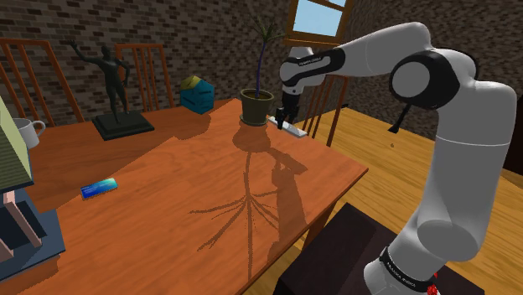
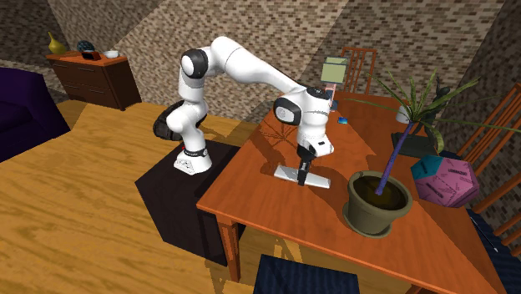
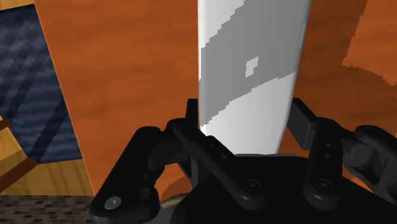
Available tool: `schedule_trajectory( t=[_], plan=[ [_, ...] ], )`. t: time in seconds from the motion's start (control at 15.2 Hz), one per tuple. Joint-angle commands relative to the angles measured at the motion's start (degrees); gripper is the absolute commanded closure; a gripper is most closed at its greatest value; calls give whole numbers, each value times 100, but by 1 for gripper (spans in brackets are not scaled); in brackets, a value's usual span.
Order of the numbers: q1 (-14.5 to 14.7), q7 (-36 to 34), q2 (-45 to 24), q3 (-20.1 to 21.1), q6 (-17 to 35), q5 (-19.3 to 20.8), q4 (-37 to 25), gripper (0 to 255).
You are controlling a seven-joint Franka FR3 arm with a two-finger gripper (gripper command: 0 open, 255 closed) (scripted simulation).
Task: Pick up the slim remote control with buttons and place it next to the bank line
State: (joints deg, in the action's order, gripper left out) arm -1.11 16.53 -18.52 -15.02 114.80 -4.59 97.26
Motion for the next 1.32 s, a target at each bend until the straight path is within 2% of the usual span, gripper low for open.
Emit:
schedule_trajectory(
  t=[0.0, 0.59, 1.25],
  plan=[
    [173, -245, 129, 65, 42, 52, 162, 255],
    [938, -1429, 543, 442, 193, 243, 704, 255],
    [1721, -2726, 524, 918, 162, 350, 647, 255]
  ],
)
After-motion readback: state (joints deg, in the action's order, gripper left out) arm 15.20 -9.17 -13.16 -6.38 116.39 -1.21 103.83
